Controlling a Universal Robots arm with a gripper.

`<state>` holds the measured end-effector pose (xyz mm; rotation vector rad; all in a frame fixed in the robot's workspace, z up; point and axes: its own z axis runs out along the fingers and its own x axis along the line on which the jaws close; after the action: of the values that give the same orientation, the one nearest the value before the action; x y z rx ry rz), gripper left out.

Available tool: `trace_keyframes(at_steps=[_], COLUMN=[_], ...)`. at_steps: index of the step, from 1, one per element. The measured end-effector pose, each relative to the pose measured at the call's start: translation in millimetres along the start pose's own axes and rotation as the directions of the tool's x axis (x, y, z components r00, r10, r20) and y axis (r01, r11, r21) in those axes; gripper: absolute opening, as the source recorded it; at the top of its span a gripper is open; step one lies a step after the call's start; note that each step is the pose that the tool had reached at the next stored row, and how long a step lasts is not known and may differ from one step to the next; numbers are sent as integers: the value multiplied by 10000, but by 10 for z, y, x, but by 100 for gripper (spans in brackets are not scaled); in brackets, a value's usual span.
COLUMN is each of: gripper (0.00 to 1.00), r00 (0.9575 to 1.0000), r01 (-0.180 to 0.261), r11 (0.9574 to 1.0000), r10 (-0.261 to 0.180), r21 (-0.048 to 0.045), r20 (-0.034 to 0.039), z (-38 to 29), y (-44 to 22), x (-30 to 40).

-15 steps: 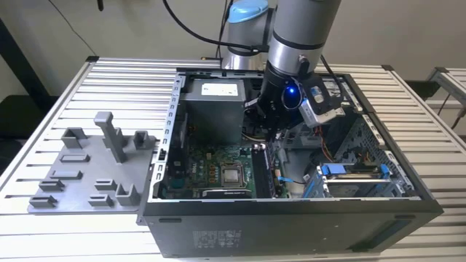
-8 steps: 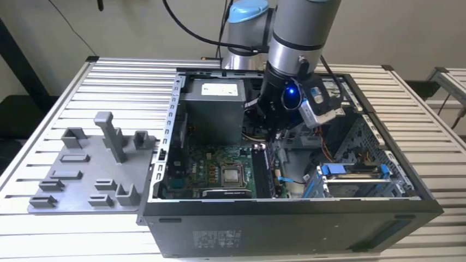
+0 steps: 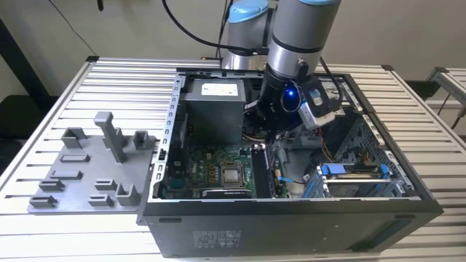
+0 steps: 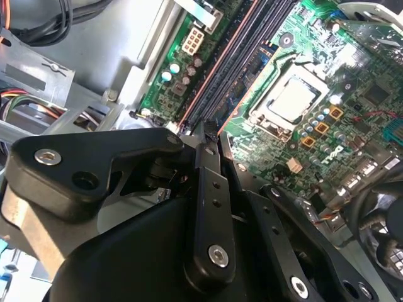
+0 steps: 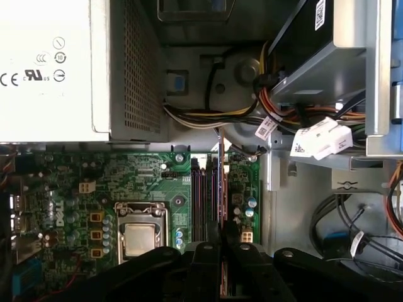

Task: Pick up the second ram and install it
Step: 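Insert the second ram into the second slot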

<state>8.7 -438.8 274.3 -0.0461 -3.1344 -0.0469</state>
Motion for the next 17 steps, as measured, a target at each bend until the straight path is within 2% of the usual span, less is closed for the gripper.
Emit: trace_keyframes(at_steps=[17], gripper=[14], r00=[10000], r01=[-1], r11=[10000], r10=[1], r21=[3], r20=[3], z=[90], y=[-3], x=[0])
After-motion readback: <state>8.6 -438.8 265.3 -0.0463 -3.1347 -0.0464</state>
